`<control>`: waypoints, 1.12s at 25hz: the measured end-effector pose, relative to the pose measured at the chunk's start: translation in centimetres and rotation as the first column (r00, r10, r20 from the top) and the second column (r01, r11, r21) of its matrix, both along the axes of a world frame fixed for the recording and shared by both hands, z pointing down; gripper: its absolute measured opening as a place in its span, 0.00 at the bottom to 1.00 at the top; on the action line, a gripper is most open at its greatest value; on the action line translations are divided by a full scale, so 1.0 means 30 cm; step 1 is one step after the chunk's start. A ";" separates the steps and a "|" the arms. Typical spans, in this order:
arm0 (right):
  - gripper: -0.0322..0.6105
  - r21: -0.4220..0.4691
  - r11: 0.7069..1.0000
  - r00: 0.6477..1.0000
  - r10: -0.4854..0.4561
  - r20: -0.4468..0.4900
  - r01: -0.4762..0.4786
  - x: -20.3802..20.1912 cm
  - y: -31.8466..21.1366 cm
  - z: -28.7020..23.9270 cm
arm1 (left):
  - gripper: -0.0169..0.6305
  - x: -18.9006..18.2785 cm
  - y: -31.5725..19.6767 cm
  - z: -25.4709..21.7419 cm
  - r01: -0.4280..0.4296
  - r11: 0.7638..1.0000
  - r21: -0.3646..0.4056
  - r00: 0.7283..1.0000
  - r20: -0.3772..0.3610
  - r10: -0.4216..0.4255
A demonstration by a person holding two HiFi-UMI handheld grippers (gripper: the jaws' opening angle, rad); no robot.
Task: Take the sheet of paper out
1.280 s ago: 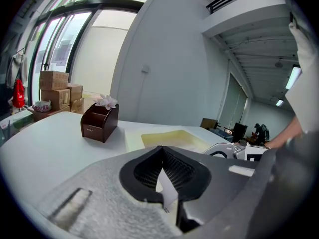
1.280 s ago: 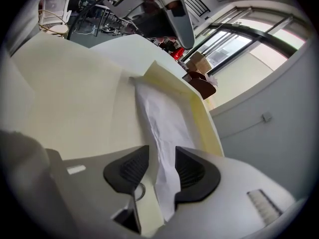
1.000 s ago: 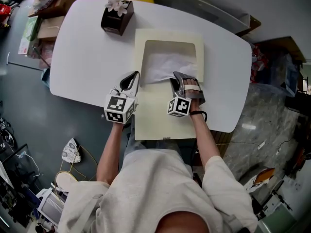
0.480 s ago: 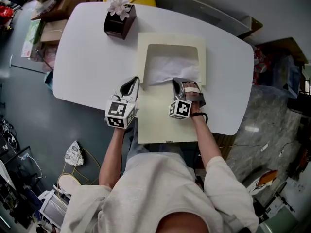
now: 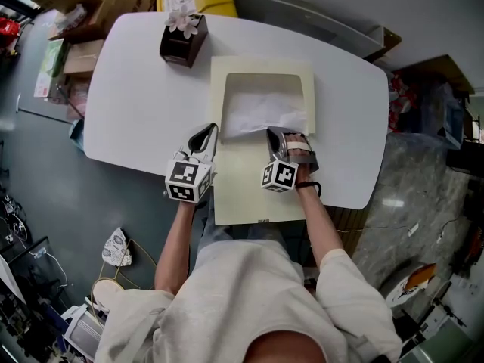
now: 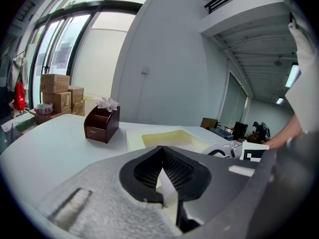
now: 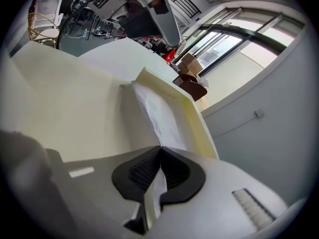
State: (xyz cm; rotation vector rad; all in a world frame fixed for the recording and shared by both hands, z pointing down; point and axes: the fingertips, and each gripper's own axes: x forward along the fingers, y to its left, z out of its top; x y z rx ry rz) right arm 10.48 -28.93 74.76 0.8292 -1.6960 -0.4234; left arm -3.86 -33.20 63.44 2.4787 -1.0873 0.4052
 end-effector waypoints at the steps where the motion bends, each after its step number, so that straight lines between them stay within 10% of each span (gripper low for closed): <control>1: 0.05 0.004 1.000 1.000 0.005 0.004 -0.005 -0.001 0.007 -0.014 | 0.03 0.005 0.002 -0.008 -0.002 1.000 0.004 1.000 -0.002 0.002; 28: 0.06 0.107 0.991 0.996 0.071 0.058 -0.077 0.024 0.167 -0.322 | 0.03 0.118 -0.026 -0.286 -0.050 0.987 0.150 0.997 -0.053 0.059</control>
